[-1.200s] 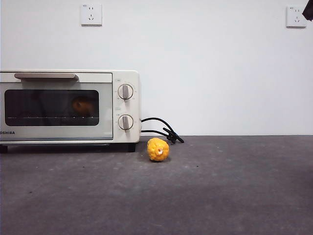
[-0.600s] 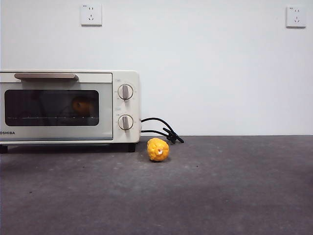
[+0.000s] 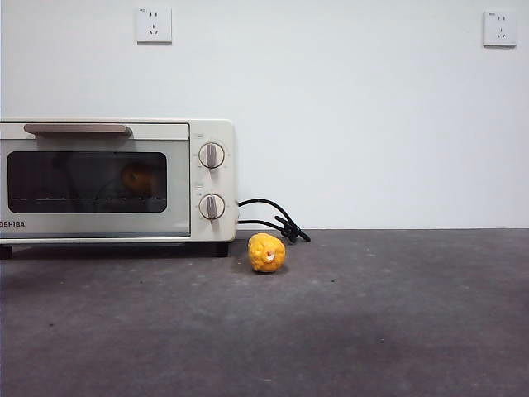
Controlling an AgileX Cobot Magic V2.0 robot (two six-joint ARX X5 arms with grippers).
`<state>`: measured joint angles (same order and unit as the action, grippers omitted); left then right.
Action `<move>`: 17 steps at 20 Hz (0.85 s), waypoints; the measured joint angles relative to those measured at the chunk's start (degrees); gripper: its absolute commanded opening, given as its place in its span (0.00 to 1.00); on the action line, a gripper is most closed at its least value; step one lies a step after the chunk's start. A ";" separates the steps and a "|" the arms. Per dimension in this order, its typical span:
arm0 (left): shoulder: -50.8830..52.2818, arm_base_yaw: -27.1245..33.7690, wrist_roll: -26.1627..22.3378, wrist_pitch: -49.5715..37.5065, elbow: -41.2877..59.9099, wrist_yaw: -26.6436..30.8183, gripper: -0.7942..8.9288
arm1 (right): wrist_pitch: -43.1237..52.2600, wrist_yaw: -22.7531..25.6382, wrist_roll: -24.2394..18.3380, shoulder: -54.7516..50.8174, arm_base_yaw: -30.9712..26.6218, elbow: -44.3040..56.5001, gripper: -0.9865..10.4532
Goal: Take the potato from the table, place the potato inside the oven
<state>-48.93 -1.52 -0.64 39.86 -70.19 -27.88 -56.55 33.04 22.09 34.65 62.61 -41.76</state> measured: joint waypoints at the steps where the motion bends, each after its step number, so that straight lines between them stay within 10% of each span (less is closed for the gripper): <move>1: 0.74 -0.28 -3.61 0.00 0.00 3.26 0.08 | 0.00 0.00 0.00 0.00 0.00 0.00 0.09; 7: 5.60 -1.18 -17.42 -5.25 0.00 8.48 0.08 | 0.00 0.00 0.00 0.00 0.00 0.00 0.09; 17: 19.34 -3.37 -18.82 -21.79 20.39 11.41 0.08 | 0.00 0.00 0.00 0.00 0.00 0.00 0.09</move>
<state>-29.58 -4.89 -19.46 18.06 -49.80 -16.47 -56.55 33.04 22.09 34.65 62.61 -41.76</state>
